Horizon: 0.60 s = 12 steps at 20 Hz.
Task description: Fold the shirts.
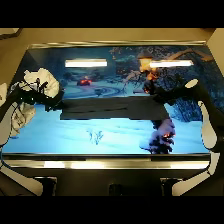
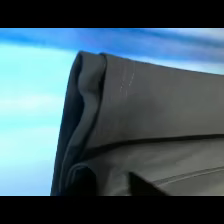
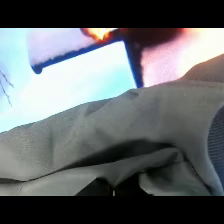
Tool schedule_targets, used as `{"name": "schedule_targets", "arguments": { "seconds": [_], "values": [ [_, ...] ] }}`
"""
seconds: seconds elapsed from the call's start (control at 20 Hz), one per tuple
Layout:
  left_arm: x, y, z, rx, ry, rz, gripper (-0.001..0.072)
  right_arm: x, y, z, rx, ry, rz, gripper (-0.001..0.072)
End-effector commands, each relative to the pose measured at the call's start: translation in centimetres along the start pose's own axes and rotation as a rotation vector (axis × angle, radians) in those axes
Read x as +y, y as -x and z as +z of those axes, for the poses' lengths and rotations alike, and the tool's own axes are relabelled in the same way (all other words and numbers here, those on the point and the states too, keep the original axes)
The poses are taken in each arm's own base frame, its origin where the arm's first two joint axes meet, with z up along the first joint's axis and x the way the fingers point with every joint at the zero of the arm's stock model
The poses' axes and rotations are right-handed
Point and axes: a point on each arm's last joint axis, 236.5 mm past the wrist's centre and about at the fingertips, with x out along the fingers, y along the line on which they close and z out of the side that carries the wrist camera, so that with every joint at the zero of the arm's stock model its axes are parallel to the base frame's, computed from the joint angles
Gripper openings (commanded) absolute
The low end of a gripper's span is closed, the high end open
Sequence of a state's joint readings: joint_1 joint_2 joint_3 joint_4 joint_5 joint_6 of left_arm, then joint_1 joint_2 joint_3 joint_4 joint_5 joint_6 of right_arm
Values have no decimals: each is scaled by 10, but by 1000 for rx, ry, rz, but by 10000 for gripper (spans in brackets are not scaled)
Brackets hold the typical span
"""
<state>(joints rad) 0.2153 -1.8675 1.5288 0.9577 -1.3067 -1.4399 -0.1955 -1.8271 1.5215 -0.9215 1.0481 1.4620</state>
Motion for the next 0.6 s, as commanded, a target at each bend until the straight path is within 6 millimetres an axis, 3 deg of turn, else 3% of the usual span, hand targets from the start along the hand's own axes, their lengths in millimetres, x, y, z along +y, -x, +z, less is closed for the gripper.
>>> {"name": "schedule_targets", "arguments": {
  "seconds": [0.0,0.05,0.15,0.25,0.3,0.4,0.55],
  "values": [
    [1,0,-9,45,1,-2,437,5,8,0,10,-15,31,329],
    [5,9,-10,43,5,4,437,6,23,2,4,-10,37,484],
    [15,33,-9,12,15,21,463,-8,64,13,-31,24,37,675],
    [19,56,-5,-35,23,22,567,-45,91,18,-48,-33,12,682],
    [17,67,-4,-58,19,22,634,-68,95,12,-17,-64,-15,697],
    [8,84,-3,-100,-2,23,640,-99,89,-12,94,-111,-35,705],
    [-15,108,-6,-155,-53,23,640,-110,63,-31,194,-116,6,709]
  ]
}}
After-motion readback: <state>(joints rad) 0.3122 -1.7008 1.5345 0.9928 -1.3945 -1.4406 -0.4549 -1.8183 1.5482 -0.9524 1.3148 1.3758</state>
